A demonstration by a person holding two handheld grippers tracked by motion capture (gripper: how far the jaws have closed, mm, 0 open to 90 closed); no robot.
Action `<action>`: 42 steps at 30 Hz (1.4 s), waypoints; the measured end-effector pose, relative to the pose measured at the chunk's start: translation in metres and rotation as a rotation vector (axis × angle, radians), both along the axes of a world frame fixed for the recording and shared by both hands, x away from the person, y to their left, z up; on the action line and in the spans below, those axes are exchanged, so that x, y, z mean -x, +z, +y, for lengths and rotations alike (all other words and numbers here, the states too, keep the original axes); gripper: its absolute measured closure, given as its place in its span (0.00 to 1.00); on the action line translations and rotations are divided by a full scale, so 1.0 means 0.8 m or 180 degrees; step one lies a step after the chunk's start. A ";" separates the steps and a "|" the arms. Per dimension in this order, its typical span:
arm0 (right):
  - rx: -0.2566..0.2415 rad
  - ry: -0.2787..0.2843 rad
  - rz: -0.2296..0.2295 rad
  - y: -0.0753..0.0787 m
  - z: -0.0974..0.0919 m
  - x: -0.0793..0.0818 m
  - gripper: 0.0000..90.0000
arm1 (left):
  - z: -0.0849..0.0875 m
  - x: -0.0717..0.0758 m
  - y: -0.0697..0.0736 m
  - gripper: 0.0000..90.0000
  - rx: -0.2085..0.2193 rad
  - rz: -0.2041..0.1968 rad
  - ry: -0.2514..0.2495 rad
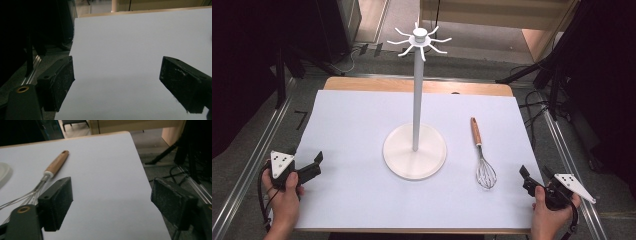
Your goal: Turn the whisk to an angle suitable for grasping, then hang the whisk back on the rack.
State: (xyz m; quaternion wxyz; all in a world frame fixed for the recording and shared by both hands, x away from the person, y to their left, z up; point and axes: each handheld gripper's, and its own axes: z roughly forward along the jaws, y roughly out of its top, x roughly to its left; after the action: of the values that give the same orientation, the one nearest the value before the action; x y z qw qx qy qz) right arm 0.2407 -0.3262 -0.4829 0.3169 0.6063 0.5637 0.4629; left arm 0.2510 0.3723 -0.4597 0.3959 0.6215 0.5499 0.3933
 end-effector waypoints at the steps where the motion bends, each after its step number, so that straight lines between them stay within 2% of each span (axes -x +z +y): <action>1: 0.0045 -0.0016 0.0046 0.000 0.000 -0.002 0.26 | 0.000 0.000 0.000 0.15 0.0004 -0.0001 0.0002; 2: 0.0047 -0.0022 0.0074 0.001 0.001 -0.004 0.28 | 0.000 0.000 0.000 0.15 0.0001 -0.0002 0.0004; 5: 0.0269 0.0089 0.0169 0.004 0.004 -0.015 0.38 | -0.001 0.000 0.000 0.15 -0.0024 -0.0004 -0.0003; 7: 0.0275 0.0300 0.0272 0.009 0.004 -0.021 0.42 | -0.003 0.000 0.000 0.15 -0.0061 -0.0008 -0.0006; 8: 0.0275 0.0300 0.0272 0.009 0.004 -0.021 0.42 | -0.003 0.000 0.000 0.15 -0.0061 -0.0008 -0.0006; 9: 0.0226 0.0533 0.0399 0.015 0.004 -0.025 0.44 | -0.004 0.000 0.000 0.15 -0.0093 0.0000 -0.0010; 10: 0.0246 0.0623 0.0457 0.018 0.004 -0.027 0.45 | -0.004 0.000 0.000 0.15 -0.0096 -0.0001 -0.0012; 12: 0.0372 0.0669 0.0628 0.028 0.008 -0.032 0.46 | -0.004 0.000 0.000 0.15 -0.0091 -0.0003 -0.0011; 13: 0.0372 0.0669 0.0628 0.028 0.008 -0.032 0.46 | -0.004 0.000 0.000 0.15 -0.0091 -0.0003 -0.0011; 14: 0.0449 0.0728 0.0850 0.033 0.010 -0.041 0.39 | -0.004 0.000 0.000 0.15 -0.0092 -0.0003 -0.0011; 16: 0.0454 0.0886 0.1157 0.037 0.016 -0.055 0.32 | -0.004 0.000 0.000 0.15 -0.0107 -0.0002 -0.0011; 17: 0.0454 0.0886 0.1157 0.037 0.016 -0.055 0.32 | -0.004 0.000 0.000 0.15 -0.0107 -0.0002 -0.0011; 18: 0.0468 0.0960 0.1287 0.039 0.019 -0.066 0.26 | -0.004 0.000 0.000 0.15 -0.0109 -0.0010 -0.0014; 20: 0.0554 0.0943 0.1505 0.043 0.027 -0.078 0.15 | -0.004 0.000 0.000 0.15 -0.0099 -0.0009 -0.0011; 21: 0.0630 0.0946 0.1616 0.043 0.032 -0.086 0.16 | -0.004 0.000 0.000 0.15 -0.0095 -0.0011 -0.0011; 24: 0.0631 0.0935 0.1801 0.046 0.041 -0.100 0.16 | -0.003 0.001 0.000 0.15 -0.0086 -0.0022 -0.0017; 26: 0.0575 0.0961 0.1840 0.052 0.046 -0.106 0.20 | -0.003 0.001 0.000 0.15 -0.0078 -0.0024 -0.0010; 30: 0.0545 0.0978 0.1864 0.059 0.051 -0.114 0.20 | -0.003 0.000 0.000 0.15 -0.0088 -0.0009 -0.0015; 32: 0.0501 0.0981 0.1930 0.066 0.055 -0.125 0.20 | -0.004 0.000 0.000 0.15 -0.0100 -0.0013 -0.0017; 35: 0.0541 0.0997 0.1906 0.069 0.059 -0.135 0.20 | -0.004 0.000 0.000 0.15 -0.0101 -0.0013 -0.0016; 40: 0.0412 0.1094 0.1920 0.073 0.067 -0.148 0.27 | -0.004 0.000 0.000 0.15 -0.0107 -0.0010 -0.0015; 42: 0.0394 0.1117 0.2001 0.075 0.075 -0.157 0.33 | -0.004 0.000 -0.001 0.15 -0.0105 -0.0013 -0.0016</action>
State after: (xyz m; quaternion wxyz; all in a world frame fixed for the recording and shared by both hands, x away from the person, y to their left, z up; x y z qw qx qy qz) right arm 0.3664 -0.2663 -0.4226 0.0799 0.5926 0.7560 0.2662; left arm 0.2508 0.3690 -0.4601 0.3877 0.6285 0.5410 0.4025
